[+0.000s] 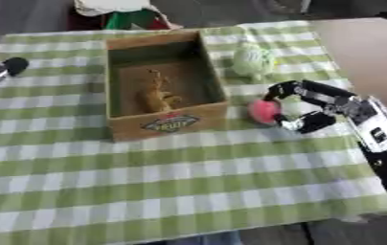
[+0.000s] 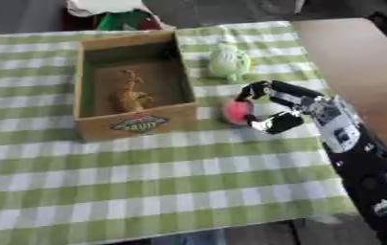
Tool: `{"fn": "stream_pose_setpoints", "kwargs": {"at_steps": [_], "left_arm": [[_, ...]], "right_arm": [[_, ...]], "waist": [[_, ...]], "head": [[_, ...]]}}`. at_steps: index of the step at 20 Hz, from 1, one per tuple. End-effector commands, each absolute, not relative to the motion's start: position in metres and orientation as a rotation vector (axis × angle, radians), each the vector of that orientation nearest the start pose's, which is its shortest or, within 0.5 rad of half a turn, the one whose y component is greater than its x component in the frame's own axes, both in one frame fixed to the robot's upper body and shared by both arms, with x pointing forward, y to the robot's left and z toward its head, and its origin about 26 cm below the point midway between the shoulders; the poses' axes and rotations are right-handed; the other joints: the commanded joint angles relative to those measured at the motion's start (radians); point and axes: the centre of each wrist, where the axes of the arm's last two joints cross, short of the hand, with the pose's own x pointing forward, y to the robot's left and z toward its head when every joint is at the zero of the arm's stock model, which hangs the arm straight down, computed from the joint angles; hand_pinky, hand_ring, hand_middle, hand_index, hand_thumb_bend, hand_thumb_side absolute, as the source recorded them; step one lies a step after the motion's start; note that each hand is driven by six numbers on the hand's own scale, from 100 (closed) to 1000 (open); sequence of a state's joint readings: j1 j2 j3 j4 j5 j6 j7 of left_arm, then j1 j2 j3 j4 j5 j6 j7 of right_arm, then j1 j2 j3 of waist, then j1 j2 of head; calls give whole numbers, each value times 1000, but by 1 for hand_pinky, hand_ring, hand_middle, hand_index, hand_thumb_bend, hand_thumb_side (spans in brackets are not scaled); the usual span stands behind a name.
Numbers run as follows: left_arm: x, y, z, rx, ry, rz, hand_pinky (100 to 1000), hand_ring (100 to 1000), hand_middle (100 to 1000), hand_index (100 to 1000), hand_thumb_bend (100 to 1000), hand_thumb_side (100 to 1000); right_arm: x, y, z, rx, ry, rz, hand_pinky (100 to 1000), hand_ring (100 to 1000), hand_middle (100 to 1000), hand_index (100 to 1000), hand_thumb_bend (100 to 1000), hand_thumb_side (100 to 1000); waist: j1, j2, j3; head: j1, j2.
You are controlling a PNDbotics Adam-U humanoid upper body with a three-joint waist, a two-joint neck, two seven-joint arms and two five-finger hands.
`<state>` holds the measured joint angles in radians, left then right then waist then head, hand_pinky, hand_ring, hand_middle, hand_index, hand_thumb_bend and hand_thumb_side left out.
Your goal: Pick up objects on the table and place them in the box.
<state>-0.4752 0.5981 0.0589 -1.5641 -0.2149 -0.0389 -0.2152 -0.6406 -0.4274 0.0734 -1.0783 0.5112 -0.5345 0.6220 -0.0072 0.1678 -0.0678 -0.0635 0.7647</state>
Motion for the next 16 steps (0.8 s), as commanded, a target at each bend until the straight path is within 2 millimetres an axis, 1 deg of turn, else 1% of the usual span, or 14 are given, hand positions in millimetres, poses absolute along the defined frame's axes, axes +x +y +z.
{"fn": "stream_pose_setpoints", "kwargs": {"at_steps": [1,2,3,5,7,8,9,12,16], "left_arm": [[363,357,220,619,-1925,-800,661,586,607,774,656,394],[363,357,220,620,-1926,-798,660,585,607,773,654,393],[363,357,220,620,-1927,-795,660,585,607,773,653,393],[363,357,219,619,-1930,-788,659,584,606,773,651,391],[362,357,218,617,-1934,-780,659,584,605,772,650,390],[361,357,218,615,-1936,-774,657,582,604,772,649,388],[361,357,217,613,-1938,-766,657,582,604,772,648,388],[358,356,214,601,-1946,-740,654,580,601,770,645,385],[356,352,212,573,-1965,-711,651,578,599,768,641,380]], "right_arm": [[432,-322,140,-316,-1666,1622,801,892,543,497,100,221],[432,-323,146,-335,-1702,1593,793,882,526,413,100,212],[432,-323,153,-352,-1741,1561,790,879,520,390,100,210],[433,-321,165,-381,-1813,1508,777,866,504,291,100,201],[434,-318,177,-398,-1888,1453,776,864,502,268,100,199],[435,-315,182,-404,-1920,1432,774,861,503,255,100,332],[436,-311,187,-410,-1952,1413,774,861,501,255,100,198],[442,-297,203,-435,-2034,1382,773,858,507,256,100,198],[453,-272,222,-468,-2115,1385,769,852,512,256,100,198]], "waist": [[4,-14,-1],[4,-15,0],[4,-15,0],[5,-16,1],[5,-18,2],[5,-18,4],[5,-19,6],[5,-21,14],[2,-23,35]], "head": [[1,-6],[1,-6],[2,-6],[1,-5],[1,-4],[1,-4],[0,-3],[-3,-3],[-14,0]]}}
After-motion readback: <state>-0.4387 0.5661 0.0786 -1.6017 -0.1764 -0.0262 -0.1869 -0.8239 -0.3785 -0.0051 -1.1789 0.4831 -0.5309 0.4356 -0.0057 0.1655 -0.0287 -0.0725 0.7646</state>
